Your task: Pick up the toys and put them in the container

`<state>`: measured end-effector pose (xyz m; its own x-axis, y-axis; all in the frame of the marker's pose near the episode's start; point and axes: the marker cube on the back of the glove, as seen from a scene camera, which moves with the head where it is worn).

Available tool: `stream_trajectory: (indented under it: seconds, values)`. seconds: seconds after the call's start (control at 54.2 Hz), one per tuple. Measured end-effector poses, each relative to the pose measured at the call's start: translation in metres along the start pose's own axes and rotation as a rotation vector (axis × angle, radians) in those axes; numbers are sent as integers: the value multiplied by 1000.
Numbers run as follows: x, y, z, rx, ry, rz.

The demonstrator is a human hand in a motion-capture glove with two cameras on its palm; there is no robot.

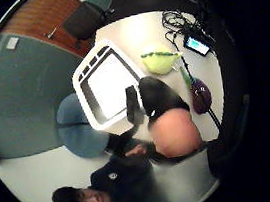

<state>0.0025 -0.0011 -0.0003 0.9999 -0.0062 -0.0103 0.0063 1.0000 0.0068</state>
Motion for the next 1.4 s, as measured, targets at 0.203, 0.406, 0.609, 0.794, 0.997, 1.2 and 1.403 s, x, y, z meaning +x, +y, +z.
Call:
stream_trajectory:
  seconds: [0.203,0.406,0.609,0.794,0.997,1.2,1.403]
  values:
    - [14,0,4,-2,3,-12]
    - [31,-1,22,31,-22,-3]
    - [59,-10,45,-64,-16,-7]
    - [56,-19,65,-33,-61,-24]
    - [28,-61,98,-158,-103,-117]
    - [5,-99,170,-352,-59,-152]
    - [-4,-120,232,-440,-18,-182]
